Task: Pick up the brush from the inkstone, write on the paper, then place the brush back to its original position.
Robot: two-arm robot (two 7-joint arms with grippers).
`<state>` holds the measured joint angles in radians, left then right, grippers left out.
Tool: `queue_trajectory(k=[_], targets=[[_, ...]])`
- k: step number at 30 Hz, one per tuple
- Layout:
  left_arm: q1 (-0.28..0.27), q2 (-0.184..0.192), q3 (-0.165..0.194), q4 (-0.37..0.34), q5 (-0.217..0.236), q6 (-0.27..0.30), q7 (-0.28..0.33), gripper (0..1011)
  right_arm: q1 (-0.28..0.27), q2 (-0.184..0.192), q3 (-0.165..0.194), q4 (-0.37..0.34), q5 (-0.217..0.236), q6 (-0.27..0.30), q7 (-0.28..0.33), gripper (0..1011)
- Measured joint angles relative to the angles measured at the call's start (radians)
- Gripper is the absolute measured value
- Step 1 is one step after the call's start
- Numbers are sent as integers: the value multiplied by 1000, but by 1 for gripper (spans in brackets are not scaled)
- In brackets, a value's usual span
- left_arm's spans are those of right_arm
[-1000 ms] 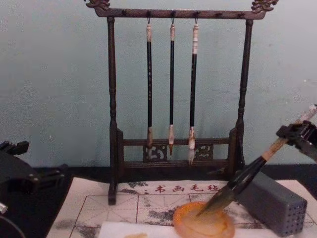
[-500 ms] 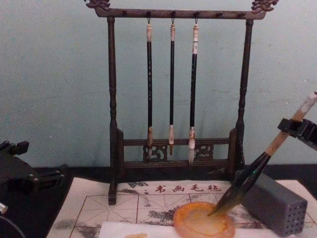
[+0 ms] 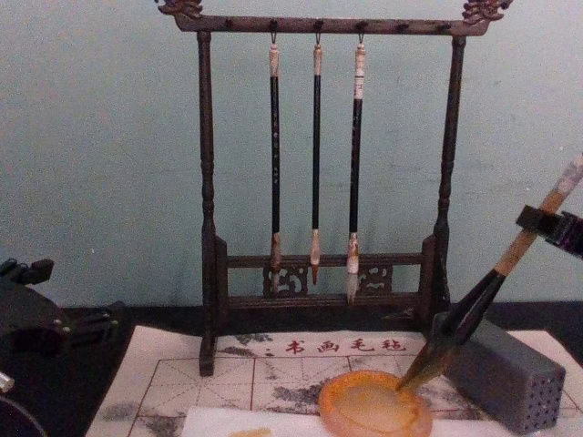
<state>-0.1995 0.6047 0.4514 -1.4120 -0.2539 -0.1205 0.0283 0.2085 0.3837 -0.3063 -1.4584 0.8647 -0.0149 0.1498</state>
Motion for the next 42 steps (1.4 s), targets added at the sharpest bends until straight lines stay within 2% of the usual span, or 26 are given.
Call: queue_trajectory(k=[8, 13, 22, 23, 32, 42], targets=[[0, 0, 0, 0, 0, 0, 0, 1001, -21, 8, 15, -30, -33, -11, 23, 184], [0, 0, 0, 0, 0, 0, 0, 1001, -48, 26, 27, -70, -42, -16, 69, 184], [0, 0, 0, 0, 0, 0, 0, 1001, -114, 87, 40, -162, -52, -19, 207, 184], [0, 0, 0, 0, 0, 0, 0, 1001, -114, 87, 40, -162, -52, -19, 207, 184], [0, 0, 0, 0, 0, 0, 0, 1001, -178, 175, 38, -235, -57, -47, 360, 184], [0, 0, 0, 0, 0, 0, 0, 1001, -231, 243, 20, -287, -57, -75, 449, 184]])
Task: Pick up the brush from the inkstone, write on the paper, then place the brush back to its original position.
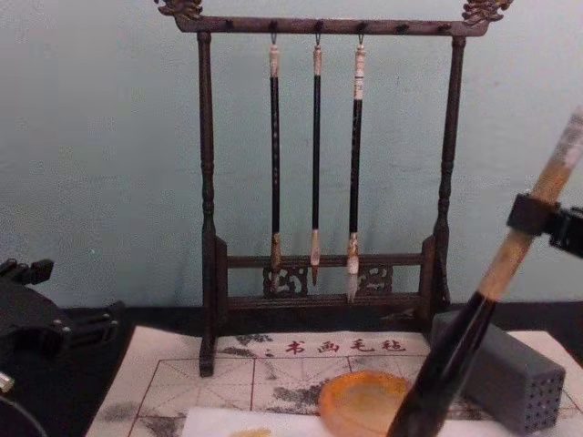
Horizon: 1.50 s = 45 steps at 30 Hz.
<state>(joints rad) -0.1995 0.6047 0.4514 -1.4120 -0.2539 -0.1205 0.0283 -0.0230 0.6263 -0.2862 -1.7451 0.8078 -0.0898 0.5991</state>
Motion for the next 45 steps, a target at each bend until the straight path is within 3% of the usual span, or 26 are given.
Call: queue_trajectory(k=[12, 18, 28, 45], targets=[[0, 0, 0, 0, 0, 0, 0, 1001, -18, 54, -34, -8, -17, -54, 113, 184], [0, 0, 0, 0, 0, 0, 0, 1001, -14, 69, -53, -1, -39, -68, 135, 184], [0, 0, 0, 0, 0, 0, 0, 1001, -5, 73, -75, 7, -60, -71, 141, 184], [0, 0, 0, 0, 0, 0, 0, 1001, 20, 50, -97, 31, -76, -69, 125, 184]])
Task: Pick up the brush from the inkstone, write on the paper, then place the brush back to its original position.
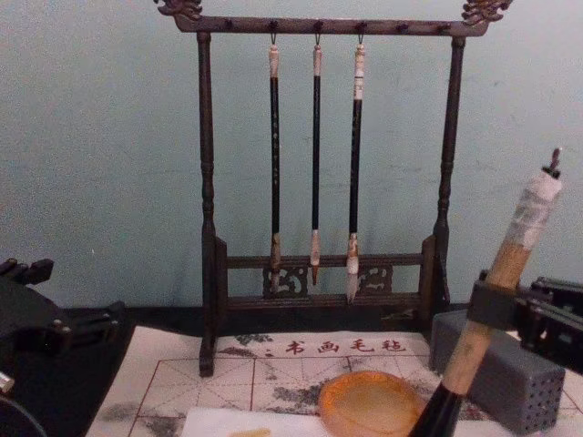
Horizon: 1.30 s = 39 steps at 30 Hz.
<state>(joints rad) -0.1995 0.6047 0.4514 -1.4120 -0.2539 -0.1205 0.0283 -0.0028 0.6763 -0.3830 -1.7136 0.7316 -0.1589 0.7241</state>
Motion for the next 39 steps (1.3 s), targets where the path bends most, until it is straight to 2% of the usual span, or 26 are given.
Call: queue_trajectory(k=[22, 39], targets=[[0, 0, 0, 0, 0, 0, 0, 1001, 8, -4, -15, 10, -14, 6, -3, 184], [0, 0, 0, 0, 0, 0, 0, 1001, -12, 15, -2, -3, -28, -8, -3, 184]])
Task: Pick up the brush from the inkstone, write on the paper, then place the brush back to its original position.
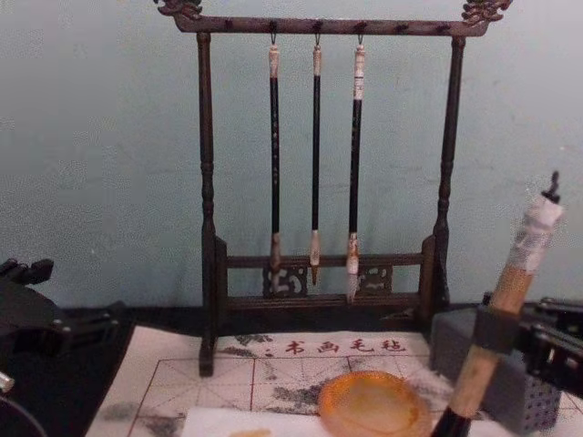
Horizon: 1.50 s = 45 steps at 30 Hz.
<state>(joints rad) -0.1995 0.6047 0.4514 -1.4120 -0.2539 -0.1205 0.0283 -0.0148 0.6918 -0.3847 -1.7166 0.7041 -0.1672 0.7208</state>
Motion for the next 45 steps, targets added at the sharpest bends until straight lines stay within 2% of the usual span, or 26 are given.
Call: queue_trajectory(k=[38, 45], targets=[[0, 0, 0, 0, 0, 0, 0, 1001, -58, 33, 58, -29, 2, -24, 4, 184], [0, 0, 0, 0, 0, 0, 0, 1001, -69, 34, 78, -44, 15, -33, 1, 184]])
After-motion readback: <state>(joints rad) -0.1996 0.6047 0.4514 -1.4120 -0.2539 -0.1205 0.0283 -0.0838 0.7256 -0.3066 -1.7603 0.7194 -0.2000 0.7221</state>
